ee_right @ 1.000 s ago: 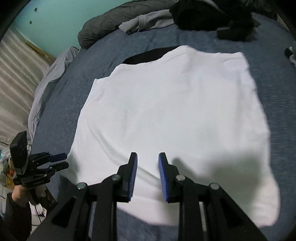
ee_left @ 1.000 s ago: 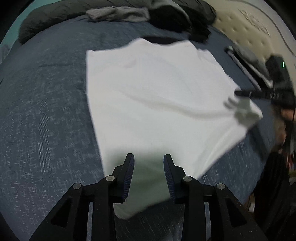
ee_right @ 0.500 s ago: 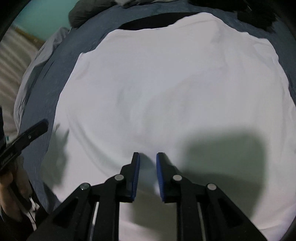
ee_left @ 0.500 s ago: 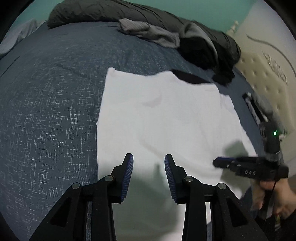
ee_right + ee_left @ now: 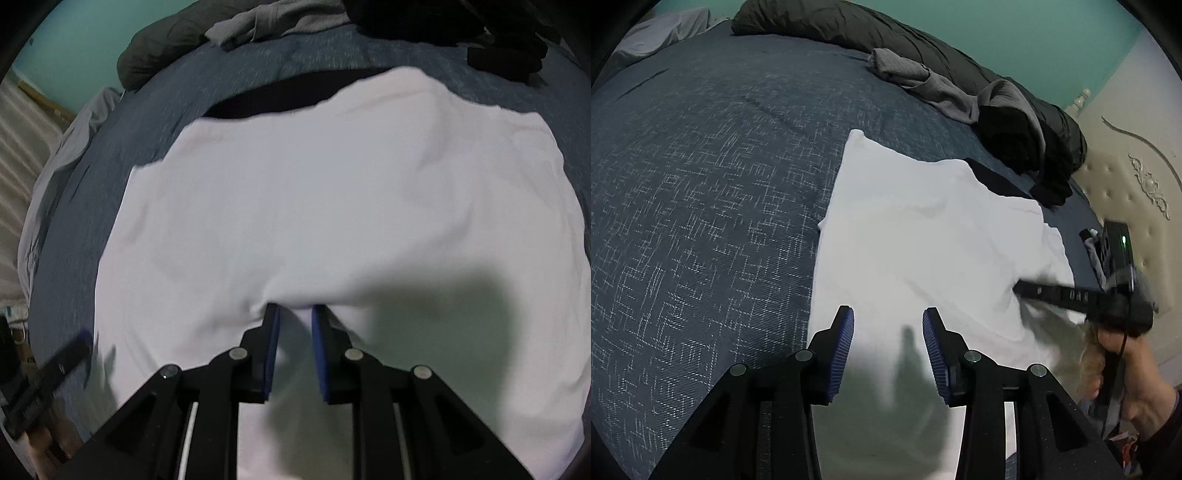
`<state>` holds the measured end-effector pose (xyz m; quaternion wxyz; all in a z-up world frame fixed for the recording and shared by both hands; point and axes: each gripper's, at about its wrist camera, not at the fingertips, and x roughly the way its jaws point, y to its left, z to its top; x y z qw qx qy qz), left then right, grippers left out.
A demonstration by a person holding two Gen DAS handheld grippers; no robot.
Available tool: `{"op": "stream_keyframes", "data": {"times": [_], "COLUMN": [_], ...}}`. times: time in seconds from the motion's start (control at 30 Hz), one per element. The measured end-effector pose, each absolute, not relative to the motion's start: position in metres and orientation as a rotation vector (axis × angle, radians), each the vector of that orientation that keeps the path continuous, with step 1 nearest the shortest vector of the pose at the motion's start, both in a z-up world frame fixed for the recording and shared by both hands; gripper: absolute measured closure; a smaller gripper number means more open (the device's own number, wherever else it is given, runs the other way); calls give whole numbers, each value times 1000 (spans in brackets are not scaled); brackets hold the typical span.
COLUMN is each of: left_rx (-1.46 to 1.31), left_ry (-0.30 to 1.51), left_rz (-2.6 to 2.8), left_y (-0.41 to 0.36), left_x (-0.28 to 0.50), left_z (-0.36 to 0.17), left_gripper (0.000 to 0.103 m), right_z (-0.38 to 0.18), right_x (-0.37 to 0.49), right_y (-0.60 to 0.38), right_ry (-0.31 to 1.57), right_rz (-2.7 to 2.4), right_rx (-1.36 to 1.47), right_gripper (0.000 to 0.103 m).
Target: Fold clothes
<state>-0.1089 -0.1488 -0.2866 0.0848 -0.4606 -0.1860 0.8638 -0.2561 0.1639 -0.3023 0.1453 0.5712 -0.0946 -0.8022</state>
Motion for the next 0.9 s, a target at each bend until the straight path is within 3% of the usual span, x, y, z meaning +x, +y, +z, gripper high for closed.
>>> {"op": "stream_keyframes", "data": {"times": [0.9], "left_rx": [-1370], "left_ry": [-605], "left_rz": [2585], "left_y": [-169], "left_x": [-109], "left_z": [-296], "left_gripper": [61], "right_z": [-283], "right_x": [-331], "right_y": [136], "right_ry": [-241], "right_rz": [-2384], "right_rx": [1723], "right_gripper": [86]}}
